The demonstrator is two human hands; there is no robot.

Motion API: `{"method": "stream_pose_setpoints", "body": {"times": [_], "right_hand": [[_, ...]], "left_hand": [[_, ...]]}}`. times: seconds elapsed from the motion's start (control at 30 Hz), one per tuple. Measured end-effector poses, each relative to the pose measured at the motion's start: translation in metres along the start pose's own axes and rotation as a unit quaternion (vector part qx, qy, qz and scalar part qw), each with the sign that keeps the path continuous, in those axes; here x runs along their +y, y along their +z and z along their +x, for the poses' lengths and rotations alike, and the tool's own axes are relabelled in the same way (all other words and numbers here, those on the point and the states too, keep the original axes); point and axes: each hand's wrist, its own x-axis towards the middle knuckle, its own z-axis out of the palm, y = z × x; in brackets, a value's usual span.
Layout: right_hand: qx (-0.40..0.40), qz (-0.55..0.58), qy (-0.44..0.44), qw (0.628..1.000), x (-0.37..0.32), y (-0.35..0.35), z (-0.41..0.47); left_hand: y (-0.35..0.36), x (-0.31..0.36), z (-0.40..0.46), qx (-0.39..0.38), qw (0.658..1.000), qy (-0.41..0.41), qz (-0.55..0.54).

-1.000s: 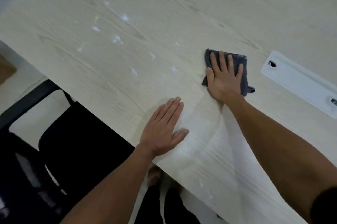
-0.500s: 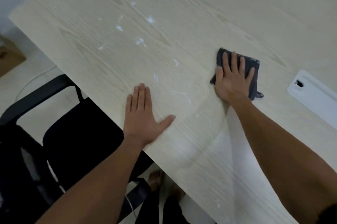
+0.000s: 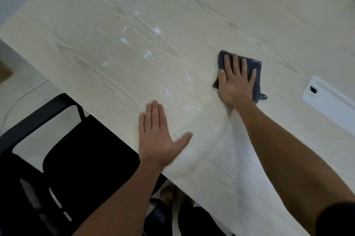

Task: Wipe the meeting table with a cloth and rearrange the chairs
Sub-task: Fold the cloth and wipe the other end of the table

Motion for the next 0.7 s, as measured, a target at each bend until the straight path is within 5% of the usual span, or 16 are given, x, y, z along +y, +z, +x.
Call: {"method": "stream_pose_setpoints", "body": {"times": [0.1, 0.3, 0.43, 0.53, 0.7], "right_hand": [[0.009, 0.009, -0.018, 1.0, -0.055, 0.004, 0.042], [-0.028, -0.059, -0.262, 0.963, -0.075, 0.022, -0.006], [-0.025, -0.051, -0.188, 0.98, -0.041, 0.008, 0.01], [0.003, -0.015, -0.103, 0.995, -0.08, 0.004, 0.061], [-0.026, -0.05, -0.262, 0.963, -0.105, 0.016, 0.037]], "left_hand": [[0.003, -0.001, 0.0, 0.011, 1.0, 0.004, -0.003], [0.002, -0.002, 0.001, -0.008, 1.0, -0.002, 0.021], [0.002, -0.002, 0.001, 0.003, 1.0, 0.003, 0.018], [0.003, -0.002, 0.002, 0.006, 1.0, 0.005, 0.027], [0.001, -0.002, 0.003, -0.025, 0.999, -0.005, 0.039]]}}
